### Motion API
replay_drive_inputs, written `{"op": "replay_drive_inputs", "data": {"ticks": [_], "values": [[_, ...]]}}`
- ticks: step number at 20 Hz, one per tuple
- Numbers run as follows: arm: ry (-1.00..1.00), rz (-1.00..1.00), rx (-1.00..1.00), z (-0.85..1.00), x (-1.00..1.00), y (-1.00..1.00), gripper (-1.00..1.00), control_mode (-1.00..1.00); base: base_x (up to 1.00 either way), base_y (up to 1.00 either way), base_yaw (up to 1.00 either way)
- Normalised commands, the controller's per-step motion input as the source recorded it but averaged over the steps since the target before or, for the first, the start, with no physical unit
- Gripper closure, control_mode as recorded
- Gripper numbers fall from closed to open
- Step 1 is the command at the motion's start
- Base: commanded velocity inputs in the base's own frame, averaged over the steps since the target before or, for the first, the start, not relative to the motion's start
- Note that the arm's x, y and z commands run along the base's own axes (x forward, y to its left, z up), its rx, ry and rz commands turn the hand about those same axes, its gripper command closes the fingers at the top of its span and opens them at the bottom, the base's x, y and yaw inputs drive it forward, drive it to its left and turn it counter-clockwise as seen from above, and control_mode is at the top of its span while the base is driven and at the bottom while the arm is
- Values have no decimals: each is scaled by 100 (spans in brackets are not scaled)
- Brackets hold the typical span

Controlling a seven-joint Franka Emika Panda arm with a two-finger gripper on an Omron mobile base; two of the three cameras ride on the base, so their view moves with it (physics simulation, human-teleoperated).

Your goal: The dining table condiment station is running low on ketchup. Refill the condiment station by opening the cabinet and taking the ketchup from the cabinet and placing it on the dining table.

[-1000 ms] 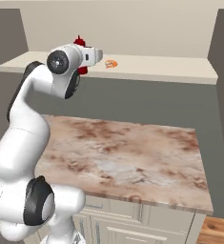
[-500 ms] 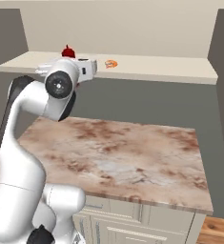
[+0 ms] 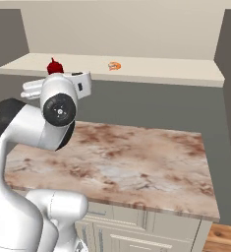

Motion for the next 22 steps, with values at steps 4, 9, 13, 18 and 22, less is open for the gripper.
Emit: {"op": "replay_drive_inputs", "data": {"ticks": [4, 9, 13, 18, 22], "values": [[6, 8, 0, -8, -9, 25, 100, -100, 0, 0, 0], [1, 1, 0, 0, 0, 4, 100, -100, 0, 0, 0], [0, 0, -1, -3, 0, 4, 100, 100, -21, 1, 0], [0, 0, 0, 0, 0, 0, 100, 100, -96, 17, 13], [0, 0, 0, 0, 0, 0, 100, 100, -98, 16, 30]]}}
